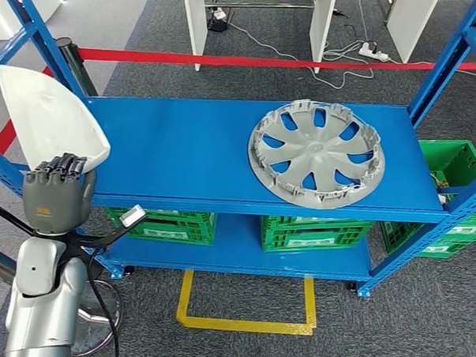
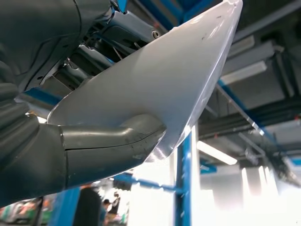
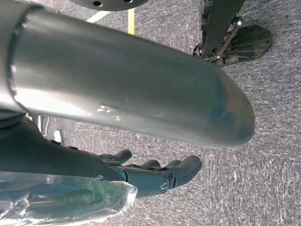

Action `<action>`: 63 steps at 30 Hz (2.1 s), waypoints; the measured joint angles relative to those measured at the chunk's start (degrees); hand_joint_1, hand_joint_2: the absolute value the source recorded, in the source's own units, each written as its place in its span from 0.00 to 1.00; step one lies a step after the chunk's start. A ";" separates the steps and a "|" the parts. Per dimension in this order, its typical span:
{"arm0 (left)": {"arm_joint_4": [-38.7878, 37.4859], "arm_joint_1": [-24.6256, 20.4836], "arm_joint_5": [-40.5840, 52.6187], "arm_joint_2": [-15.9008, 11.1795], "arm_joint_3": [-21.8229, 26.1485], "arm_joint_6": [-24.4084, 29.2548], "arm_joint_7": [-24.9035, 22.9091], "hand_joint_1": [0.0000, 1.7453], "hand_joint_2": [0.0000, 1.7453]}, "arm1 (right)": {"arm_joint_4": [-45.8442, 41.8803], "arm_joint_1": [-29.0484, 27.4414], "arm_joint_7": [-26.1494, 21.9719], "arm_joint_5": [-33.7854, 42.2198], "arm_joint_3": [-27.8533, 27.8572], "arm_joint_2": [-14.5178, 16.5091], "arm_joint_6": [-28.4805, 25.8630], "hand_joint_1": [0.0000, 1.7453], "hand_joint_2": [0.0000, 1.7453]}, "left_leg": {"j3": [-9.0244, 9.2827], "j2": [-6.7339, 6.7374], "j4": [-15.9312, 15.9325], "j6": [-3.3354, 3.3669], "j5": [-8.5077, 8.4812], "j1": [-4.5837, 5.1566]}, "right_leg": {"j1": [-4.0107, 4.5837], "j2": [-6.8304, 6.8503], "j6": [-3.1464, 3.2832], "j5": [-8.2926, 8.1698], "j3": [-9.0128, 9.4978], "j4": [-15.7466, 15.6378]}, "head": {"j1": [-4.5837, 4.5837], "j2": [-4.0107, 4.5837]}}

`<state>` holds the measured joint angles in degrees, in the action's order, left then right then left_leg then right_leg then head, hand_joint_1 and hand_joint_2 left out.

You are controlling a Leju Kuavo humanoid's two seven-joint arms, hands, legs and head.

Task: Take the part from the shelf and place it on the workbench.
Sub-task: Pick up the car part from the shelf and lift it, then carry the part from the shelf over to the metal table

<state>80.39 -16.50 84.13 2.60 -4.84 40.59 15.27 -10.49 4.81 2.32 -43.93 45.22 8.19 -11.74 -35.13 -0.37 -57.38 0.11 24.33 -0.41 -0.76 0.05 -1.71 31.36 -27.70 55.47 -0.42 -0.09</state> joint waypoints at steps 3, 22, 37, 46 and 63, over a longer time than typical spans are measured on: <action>0.21 -0.82 0.00 -0.46 -2.53 0.00 -0.75 1.00 1.00 | 0.00 0.05 -0.01 0.00 0.29 0.11 0.00 0.00 0.00 | 0.00 0.00 0.00 0.00 0.00 0.00 | 0.00 -0.03 0.00 0.00 0.02 0.00 | 0.00 0.00; -6.11 -3.47 -6.91 -1.18 -6.21 -0.39 0.22 1.00 1.00 | 0.00 0.12 -0.35 -0.96 1.42 0.29 0.01 0.00 0.00 | 0.00 0.01 0.00 0.00 0.00 0.01 | 0.00 -0.04 0.00 0.00 -0.01 0.00 | 0.01 0.00; -11.67 -3.89 -7.26 -1.71 -8.59 -0.39 -0.56 1.00 1.00 | 0.00 0.10 -0.33 -1.57 1.93 0.36 0.17 0.00 0.00 | -0.01 0.01 0.00 -0.01 0.01 0.01 | -0.01 -0.04 0.00 0.01 -0.03 0.00 | 0.00 0.00; -12.84 -4.07 -7.64 -1.80 -8.71 -0.39 -0.88 1.00 1.00 | 0.00 0.10 -0.33 -1.63 1.96 0.37 0.17 0.00 0.00 | -0.01 0.01 0.00 -0.01 0.01 0.01 | -0.01 -0.04 0.00 0.01 -0.02 0.00 | -0.01 0.00; -15.33 -4.45 -8.10 -4.32 -10.39 -0.45 -4.03 1.00 1.00 | 0.00 0.08 -0.13 -2.18 2.78 0.47 0.22 0.00 0.00 | -0.01 0.01 0.00 0.00 0.02 0.02 | -0.01 -0.04 0.00 0.01 -0.02 0.00 | 0.00 0.00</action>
<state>65.06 -20.95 76.03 -1.72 -15.23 40.13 11.24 -10.49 4.89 2.19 -46.11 48.00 8.66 -11.52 -35.13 -0.36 -57.38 0.11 24.35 -0.39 -0.77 0.01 -1.71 31.36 -27.72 55.46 -0.42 -0.09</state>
